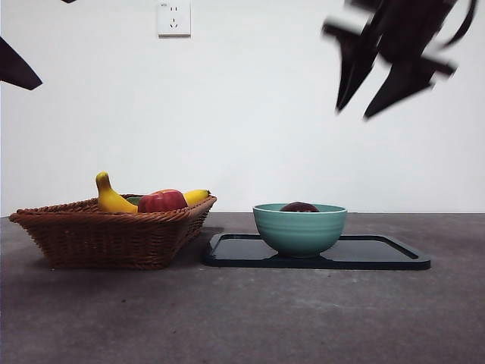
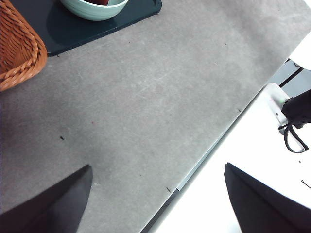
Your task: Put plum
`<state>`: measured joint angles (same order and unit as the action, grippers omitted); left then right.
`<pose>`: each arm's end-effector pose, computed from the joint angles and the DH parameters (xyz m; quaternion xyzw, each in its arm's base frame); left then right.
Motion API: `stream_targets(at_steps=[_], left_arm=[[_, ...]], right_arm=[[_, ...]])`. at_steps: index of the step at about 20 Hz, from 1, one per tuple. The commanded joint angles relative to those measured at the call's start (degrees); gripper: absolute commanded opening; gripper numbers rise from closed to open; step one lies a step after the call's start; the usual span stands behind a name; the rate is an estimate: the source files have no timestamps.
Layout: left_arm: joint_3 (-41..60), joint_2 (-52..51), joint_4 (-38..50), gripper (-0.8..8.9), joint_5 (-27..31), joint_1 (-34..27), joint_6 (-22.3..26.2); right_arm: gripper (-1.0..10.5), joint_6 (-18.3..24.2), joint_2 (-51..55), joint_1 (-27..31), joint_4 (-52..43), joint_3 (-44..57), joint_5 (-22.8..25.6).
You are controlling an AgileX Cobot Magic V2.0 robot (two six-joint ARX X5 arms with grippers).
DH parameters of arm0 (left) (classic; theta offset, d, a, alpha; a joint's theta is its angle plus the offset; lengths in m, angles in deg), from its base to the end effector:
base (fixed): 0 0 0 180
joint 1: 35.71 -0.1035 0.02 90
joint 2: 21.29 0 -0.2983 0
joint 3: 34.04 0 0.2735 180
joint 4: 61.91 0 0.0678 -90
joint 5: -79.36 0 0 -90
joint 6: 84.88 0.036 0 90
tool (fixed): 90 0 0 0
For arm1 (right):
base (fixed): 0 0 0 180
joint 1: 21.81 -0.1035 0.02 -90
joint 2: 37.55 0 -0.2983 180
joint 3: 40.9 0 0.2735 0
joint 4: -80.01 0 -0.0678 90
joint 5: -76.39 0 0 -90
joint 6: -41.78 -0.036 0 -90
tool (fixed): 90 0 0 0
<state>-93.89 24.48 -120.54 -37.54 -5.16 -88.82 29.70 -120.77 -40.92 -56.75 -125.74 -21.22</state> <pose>0.1195 -0.0895 0.3137 -0.0158 0.3939 -0.4315 0.8114 0.3155 0.1144 0.3387 0.0603 0.3742 0.1776 0.9082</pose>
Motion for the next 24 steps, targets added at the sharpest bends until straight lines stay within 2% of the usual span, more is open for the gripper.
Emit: stream_targets(at_steps=[1, 5, 11, 15, 19, 24], left_arm=[[-0.55, 0.26, 0.74, 4.29, -0.09, 0.26, 0.24], [-0.55, 0.26, 0.76, 4.29, -0.09, 0.26, 0.26], [-0.55, 0.26, 0.74, 4.29, -0.11, 0.26, 0.24], [-0.55, 0.26, 0.76, 4.29, -0.09, 0.26, 0.24], [-0.55, 0.26, 0.74, 4.29, -0.09, 0.26, 0.22], [-0.55, 0.26, 0.72, 4.29, -0.11, 0.26, 0.2]], right_arm=[[2.2, 2.23, 6.47, -1.11, 5.64, -1.03, -0.5], [2.2, 2.71, 18.75, -3.43, 14.67, 0.0, -0.44], [2.2, 1.55, 37.46, -9.51, 16.11, 12.26, -0.52], [2.2, -1.57, 46.97, -12.26, 16.24, 22.05, -4.46], [2.2, -3.06, 52.33, -13.05, 16.35, 28.11, -6.97], [2.2, -3.08, 52.74, -13.05, 16.63, 28.46, -6.97]])
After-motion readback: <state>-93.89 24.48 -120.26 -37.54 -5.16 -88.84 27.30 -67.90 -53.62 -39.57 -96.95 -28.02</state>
